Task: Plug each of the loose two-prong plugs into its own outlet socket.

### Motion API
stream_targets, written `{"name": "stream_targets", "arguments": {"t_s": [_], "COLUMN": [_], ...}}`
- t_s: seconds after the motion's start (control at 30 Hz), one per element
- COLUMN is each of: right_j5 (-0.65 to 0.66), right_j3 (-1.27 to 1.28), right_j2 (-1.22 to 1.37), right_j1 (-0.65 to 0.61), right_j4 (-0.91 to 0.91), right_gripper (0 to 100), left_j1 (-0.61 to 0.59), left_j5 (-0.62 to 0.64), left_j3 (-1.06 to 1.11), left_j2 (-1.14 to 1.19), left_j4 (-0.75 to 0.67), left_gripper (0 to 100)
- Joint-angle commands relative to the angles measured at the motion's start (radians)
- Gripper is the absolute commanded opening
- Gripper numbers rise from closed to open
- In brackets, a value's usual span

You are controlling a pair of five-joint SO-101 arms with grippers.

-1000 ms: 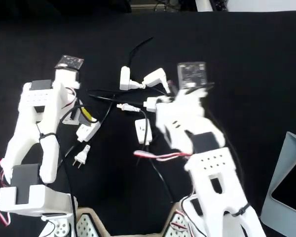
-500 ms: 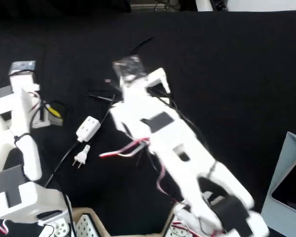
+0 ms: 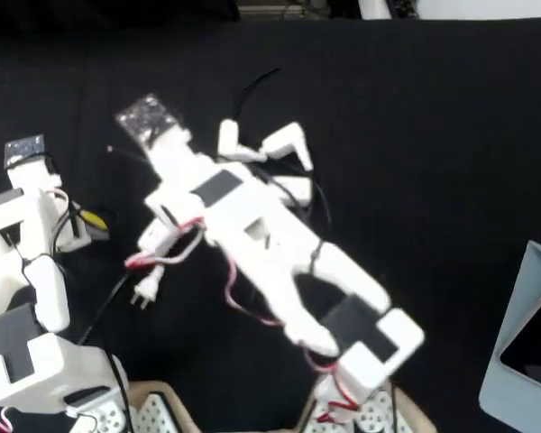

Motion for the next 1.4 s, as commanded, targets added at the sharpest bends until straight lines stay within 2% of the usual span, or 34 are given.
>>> {"name": "stream_targets", "arguments": {"t_s": [0.0,0.37,0.93,1.37], "right_j5": [0.034,0.060,0.101,0.101], "right_j3": [-0.165,-0.435,-0.458,-0.452], "right_j2": [0.047,0.263,0.315,0.357], "right_j1": [-0.020,-0.054,-0.052,-0.049], "right_j4": [0.094,0.292,0.336,0.256], "right_gripper": [1.1,1.1,1.1,1.1], "left_j1": [-0.008,-0.028,-0.028,-0.028], "left_j5": [0.015,0.015,0.015,0.015], "left_j3": [-0.002,0.024,0.024,0.024], "left_j2": [0.000,-0.002,-0.002,-0.002], "left_j4": [-0.018,-0.054,-0.054,-0.054], "left_gripper": [31,31,31,31]}}
